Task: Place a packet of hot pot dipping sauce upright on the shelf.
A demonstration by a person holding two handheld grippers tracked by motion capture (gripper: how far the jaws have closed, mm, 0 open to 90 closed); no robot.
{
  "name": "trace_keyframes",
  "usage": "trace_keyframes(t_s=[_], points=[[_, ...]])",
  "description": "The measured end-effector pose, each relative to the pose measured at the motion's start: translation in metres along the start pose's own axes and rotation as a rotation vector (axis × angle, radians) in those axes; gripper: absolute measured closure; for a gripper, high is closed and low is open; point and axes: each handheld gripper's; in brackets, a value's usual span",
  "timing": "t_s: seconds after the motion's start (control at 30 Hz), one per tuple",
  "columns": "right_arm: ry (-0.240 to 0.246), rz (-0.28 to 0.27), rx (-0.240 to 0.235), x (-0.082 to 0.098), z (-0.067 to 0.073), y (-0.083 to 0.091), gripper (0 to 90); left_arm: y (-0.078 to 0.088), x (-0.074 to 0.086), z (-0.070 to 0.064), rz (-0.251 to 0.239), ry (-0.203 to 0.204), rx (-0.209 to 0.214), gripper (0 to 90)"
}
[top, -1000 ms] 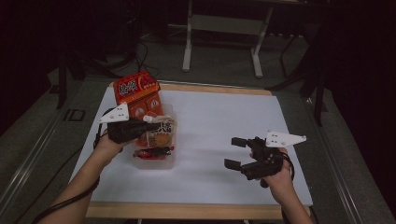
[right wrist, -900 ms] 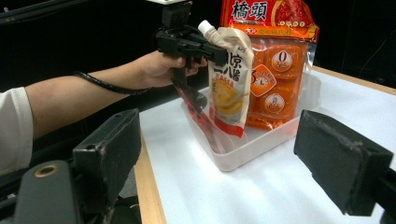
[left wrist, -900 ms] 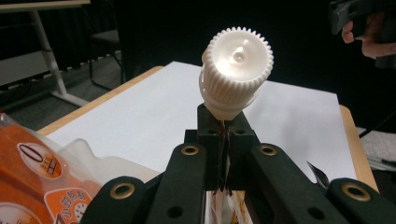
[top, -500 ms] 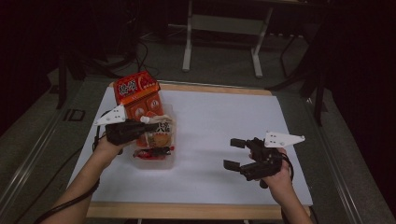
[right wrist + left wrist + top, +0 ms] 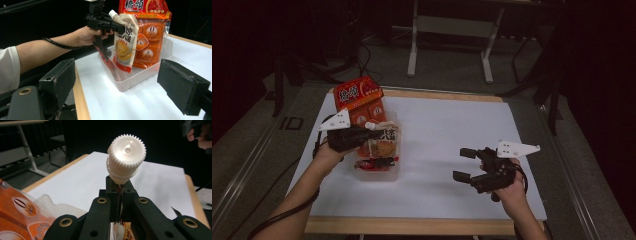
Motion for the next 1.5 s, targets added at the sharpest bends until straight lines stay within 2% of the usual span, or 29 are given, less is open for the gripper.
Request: trace_keyframes(t_s=[0.1, 0.23, 0.3, 0.6, 0.63, 0.67, 0.73, 0.8, 0.9, 0.97, 1.07, 1.13, 1.2, 1.3, 1.4, 1.5], points=[[-0.006, 0.001, 0.0, 0.0, -0.001, 0.0, 15.0, -0.001, -0.004, 0.0, -0.001, -0.017, -0.006, 88.3], [-0.006, 0.005, -0.001, 0.001, -0.001, -0.001, 15.0, -0.003, -0.006, 0.0, 0.003, -0.023, 0.009, 88.2], [-0.004, 0.007, -0.002, 0.001, -0.001, -0.001, 15.0, -0.005, -0.005, -0.001, 0.02, -0.03, 0.02, 88.1], [-0.009, 0.012, -0.006, 0.001, -0.001, -0.002, 15.1, -0.005, 0.001, -0.003, -0.004, -0.001, 0.038, 88.3], [-0.01, 0.013, -0.006, 0.001, -0.001, -0.002, 15.1, -0.005, 0.002, -0.004, 0.007, -0.007, 0.045, 88.3], [-0.01, 0.013, -0.007, 0.001, -0.001, -0.002, 15.1, -0.008, 0.004, -0.007, 0.044, -0.03, 0.056, 88.4], [-0.012, 0.013, -0.009, 0.001, -0.001, -0.002, 15.1, -0.015, 0.01, -0.013, 0.09, -0.043, 0.088, 88.3], [-0.013, 0.016, -0.009, 0.001, -0.001, -0.002, 15.1, -0.019, 0.017, -0.016, 0.111, -0.036, 0.102, 88.2], [-0.013, 0.016, -0.009, 0.002, -0.001, -0.001, 15.1, -0.018, 0.026, -0.014, 0.092, 0.016, 0.108, 87.8], [-0.016, 0.016, -0.011, 0.002, -0.002, -0.001, 15.1, -0.016, 0.029, -0.013, 0.084, 0.032, 0.107, 86.8], [-0.017, 0.016, -0.012, 0.002, -0.002, -0.002, 15.1, -0.013, 0.027, -0.012, 0.075, 0.038, 0.103, 78.7], [-0.017, 0.018, -0.01, 0.001, -0.002, -0.002, 15.1, -0.012, 0.024, -0.013, 0.087, 0.026, 0.092, 72.1], [-0.016, 0.018, -0.01, 0.001, -0.001, -0.003, 15.1, -0.012, 0.023, -0.014, 0.079, 0.025, 0.099, 69.6], [-0.015, 0.021, -0.009, 0.002, -0.001, -0.003, 15.1, -0.01, 0.019, -0.014, 0.06, 0.024, 0.074, 60.3], [-0.016, 0.019, -0.008, 0.002, -0.001, -0.002, 15.1, -0.007, 0.013, -0.014, 0.037, 0.035, 0.071, 55.5], [-0.015, 0.02, -0.006, 0.002, -0.002, -0.002, 15.1, -0.006, 0.006, -0.014, 0.041, 0.05, 0.077, 47.8]])
Point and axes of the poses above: each handheld gripper's, and its own axes: y roughly backward along the jaws, x roughly out of its underside, z roughly to its left, and after that the axes turned 14 degrees about -y, right-handed
